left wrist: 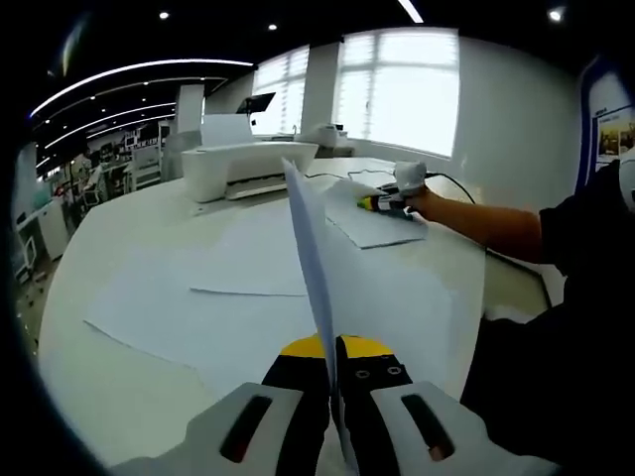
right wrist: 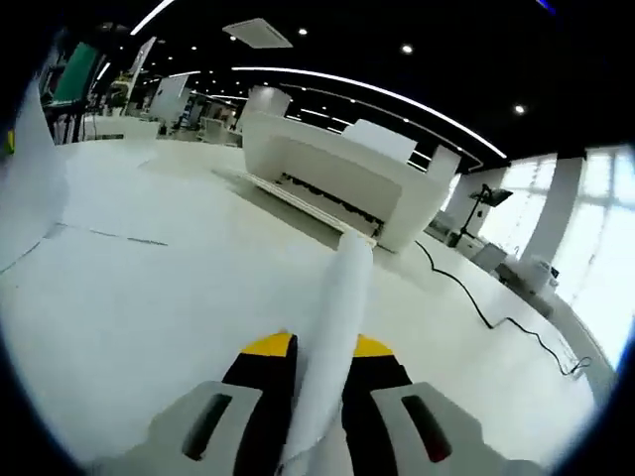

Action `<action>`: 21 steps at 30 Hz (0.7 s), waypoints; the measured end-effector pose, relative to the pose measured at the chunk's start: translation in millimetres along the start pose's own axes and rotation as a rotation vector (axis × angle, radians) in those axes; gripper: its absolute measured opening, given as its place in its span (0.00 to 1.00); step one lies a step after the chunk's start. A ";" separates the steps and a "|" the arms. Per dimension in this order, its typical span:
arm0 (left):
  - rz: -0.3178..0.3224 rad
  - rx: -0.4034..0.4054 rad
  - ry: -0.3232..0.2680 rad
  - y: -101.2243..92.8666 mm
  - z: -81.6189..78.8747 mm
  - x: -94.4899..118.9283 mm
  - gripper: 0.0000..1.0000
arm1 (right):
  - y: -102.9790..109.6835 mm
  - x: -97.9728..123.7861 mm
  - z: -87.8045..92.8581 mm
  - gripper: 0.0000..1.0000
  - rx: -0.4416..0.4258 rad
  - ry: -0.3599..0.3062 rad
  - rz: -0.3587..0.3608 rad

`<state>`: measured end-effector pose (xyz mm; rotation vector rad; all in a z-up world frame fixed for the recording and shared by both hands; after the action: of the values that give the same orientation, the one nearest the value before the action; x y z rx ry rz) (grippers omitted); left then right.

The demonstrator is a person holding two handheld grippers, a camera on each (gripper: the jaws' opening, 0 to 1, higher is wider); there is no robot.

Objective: Organize the stack of printing papers by aligning and flattening the scattered papers on the table

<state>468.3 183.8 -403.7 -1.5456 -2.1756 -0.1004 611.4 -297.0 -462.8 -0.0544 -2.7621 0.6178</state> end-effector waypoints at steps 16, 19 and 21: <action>-0.001 -0.003 -0.008 8.6 -0.9 8.2 0.07 | 5.4 -6.1 -2.4 0.11 0.076 -0.006 -0.024; -0.005 0.002 -0.011 13.5 -0.1 11.5 0.07 | 1.7 -6.2 -4.0 0.09 0.076 -0.002 -0.028; -0.006 0.003 -0.010 15.3 0.4 12.0 0.07 | -1.7 -4.6 -6.2 0.06 0.075 -0.007 -0.032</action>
<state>479.0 200.0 -402.3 -1.5410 -2.1875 -0.0913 617.8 -296.5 -458.2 0.0086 -2.7384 0.7138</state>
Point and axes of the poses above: the point that each gripper's makers call its tool centre point, and the gripper's own axes: x roughly backward along the fingers, y roughly to its left, z roughly out of its underside, the point moved 7 cm from there along x, roughly backward along the fingers, and after that the axes turned 13 degrees about z, right-handed, at the moved point
